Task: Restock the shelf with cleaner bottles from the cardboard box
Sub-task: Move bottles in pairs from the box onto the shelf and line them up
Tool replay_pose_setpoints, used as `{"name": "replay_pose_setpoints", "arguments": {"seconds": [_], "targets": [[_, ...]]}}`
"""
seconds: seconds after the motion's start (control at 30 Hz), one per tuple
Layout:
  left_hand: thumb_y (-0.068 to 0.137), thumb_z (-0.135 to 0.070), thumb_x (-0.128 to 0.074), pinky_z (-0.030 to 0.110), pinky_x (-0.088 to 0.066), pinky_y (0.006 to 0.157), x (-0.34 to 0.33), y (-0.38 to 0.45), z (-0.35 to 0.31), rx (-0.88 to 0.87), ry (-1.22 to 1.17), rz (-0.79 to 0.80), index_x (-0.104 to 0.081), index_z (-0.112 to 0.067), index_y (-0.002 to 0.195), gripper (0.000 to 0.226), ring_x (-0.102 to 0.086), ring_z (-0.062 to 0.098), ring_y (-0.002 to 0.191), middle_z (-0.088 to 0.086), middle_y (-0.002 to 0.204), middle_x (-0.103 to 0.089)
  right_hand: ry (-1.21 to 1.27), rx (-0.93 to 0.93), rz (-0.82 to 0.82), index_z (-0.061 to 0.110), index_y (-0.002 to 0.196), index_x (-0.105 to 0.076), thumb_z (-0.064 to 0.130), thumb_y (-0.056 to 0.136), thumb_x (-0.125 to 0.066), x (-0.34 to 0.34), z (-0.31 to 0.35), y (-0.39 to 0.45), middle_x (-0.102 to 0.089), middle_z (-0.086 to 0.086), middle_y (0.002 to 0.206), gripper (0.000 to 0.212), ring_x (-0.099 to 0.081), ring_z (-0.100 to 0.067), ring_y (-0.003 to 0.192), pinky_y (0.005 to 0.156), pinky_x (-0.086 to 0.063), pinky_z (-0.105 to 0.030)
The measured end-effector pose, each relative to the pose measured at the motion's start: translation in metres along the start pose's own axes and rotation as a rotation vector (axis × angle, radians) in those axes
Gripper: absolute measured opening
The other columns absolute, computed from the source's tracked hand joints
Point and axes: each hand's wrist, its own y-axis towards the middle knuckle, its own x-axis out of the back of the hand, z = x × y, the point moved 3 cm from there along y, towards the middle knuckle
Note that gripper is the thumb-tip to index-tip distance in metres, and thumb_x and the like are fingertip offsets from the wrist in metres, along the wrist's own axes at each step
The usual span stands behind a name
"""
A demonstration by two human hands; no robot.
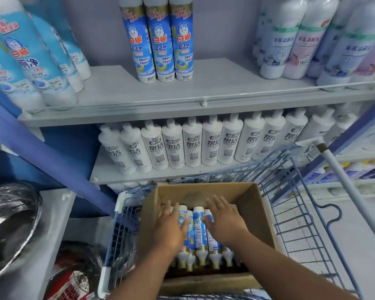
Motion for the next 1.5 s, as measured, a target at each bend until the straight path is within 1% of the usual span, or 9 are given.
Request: {"name": "replay_pose_setpoints", "arguments": {"seconds": [0.27, 0.63, 0.77, 0.87, 1.03, 1.13, 1.23, 1.37, 1.5], "targets": [[0.096, -0.061, -0.039, 0.043, -0.029, 0.119, -0.057, 0.027, 0.035, 0.05, 0.056, 0.099, -0.019, -0.028, 0.158, 0.073, -0.023, 0.025, 0.149, 0.002, 0.163, -0.025, 0.095, -0.204, 0.128, 0.027, 0.161, -0.008, 0.059, 0.102, -0.028, -0.057, -0.039, 0.012, -0.001, 0.002, 0.169, 0.07, 0.0, -0.018, 0.156, 0.125, -0.014, -0.038], [0.099, -0.056, -0.041, 0.039, -0.022, 0.122, -0.113, 0.042, 0.042, 0.26, -0.026, 0.177, -0.019, -0.021, 0.158, 0.072, -0.022, 0.027, 0.15, 0.009, 0.163, -0.024, 0.143, -0.213, 0.277, 0.023, 0.16, -0.016, 0.057, 0.102, -0.028, -0.113, -0.079, 0.036, -0.013, -0.002, 0.168, 0.068, -0.012, -0.023, 0.154, 0.121, -0.026, -0.043], [0.098, -0.059, -0.04, 0.038, -0.019, 0.122, -0.133, 0.047, 0.057, 0.32, 0.001, 0.221, -0.013, -0.02, 0.16, 0.078, -0.019, 0.027, 0.151, 0.008, 0.165, -0.02, 0.118, -0.178, 0.352, 0.026, 0.158, -0.022, 0.078, 0.087, 0.005, -0.142, -0.07, 0.049, -0.011, -0.002, 0.168, 0.093, -0.011, -0.025, 0.154, 0.118, -0.03, -0.051], [0.097, -0.059, -0.044, 0.041, -0.026, 0.121, -0.15, 0.053, 0.066, 0.349, -0.01, 0.22, -0.018, -0.021, 0.159, 0.077, -0.025, 0.026, 0.148, 0.006, 0.163, -0.026, 0.165, -0.207, 0.376, 0.025, 0.16, -0.016, 0.059, 0.102, -0.027, -0.155, -0.06, 0.055, -0.015, 0.0, 0.167, 0.067, -0.017, -0.023, 0.153, 0.118, -0.031, -0.047], [0.094, -0.058, -0.05, 0.044, -0.034, 0.116, -0.17, 0.056, 0.082, 0.455, -0.032, 0.16, -0.026, -0.017, 0.156, 0.078, -0.028, 0.026, 0.145, 0.007, 0.16, -0.027, 0.308, -0.182, 0.392, 0.022, 0.158, -0.02, 0.056, 0.102, -0.035, -0.186, -0.036, 0.077, -0.028, -0.002, 0.163, 0.067, -0.03, -0.025, 0.147, 0.116, -0.034, -0.044], [0.092, -0.056, -0.054, 0.047, -0.046, 0.106, -0.177, 0.06, 0.096, 0.51, -0.137, 0.07, -0.036, -0.016, 0.148, 0.072, -0.043, 0.028, 0.136, 0.01, 0.151, -0.04, 0.49, -0.224, 0.381, 0.02, 0.152, -0.033, 0.051, 0.103, -0.04, -0.199, -0.015, 0.096, -0.045, -0.007, 0.151, 0.059, -0.045, -0.025, 0.137, 0.109, -0.039, -0.037], [0.092, -0.053, -0.057, 0.045, -0.05, 0.1, -0.182, 0.066, 0.108, 0.528, -0.253, 0.012, -0.043, -0.015, 0.143, 0.066, -0.054, 0.027, 0.126, 0.009, 0.142, -0.052, 0.713, -0.316, 0.34, 0.016, 0.135, -0.051, 0.049, 0.102, -0.046, -0.216, 0.001, 0.116, -0.061, -0.007, 0.13, 0.047, -0.058, -0.024, 0.118, 0.094, -0.047, -0.032], [0.092, -0.051, -0.058, 0.044, -0.054, 0.095, -0.187, 0.071, 0.116, 0.537, -0.292, -0.064, -0.05, -0.017, 0.138, 0.058, -0.061, 0.026, 0.117, 0.006, 0.132, -0.061, 0.818, -0.358, 0.292, 0.016, 0.115, -0.061, 0.05, 0.094, -0.059, -0.235, 0.011, 0.137, -0.065, -0.001, 0.108, 0.04, -0.064, -0.015, 0.095, 0.077, -0.053, -0.029], [0.092, -0.053, -0.058, 0.041, -0.055, 0.091, -0.189, 0.071, 0.115, 0.532, -0.278, -0.136, -0.052, -0.017, 0.137, 0.058, -0.063, 0.025, 0.114, 0.006, 0.128, -0.063, 0.917, -0.424, 0.251, 0.014, 0.105, -0.062, 0.037, 0.087, -0.075, -0.242, 0.014, 0.147, -0.065, 0.005, 0.091, 0.031, -0.057, 0.002, 0.072, 0.052, -0.039, -0.011]]}}
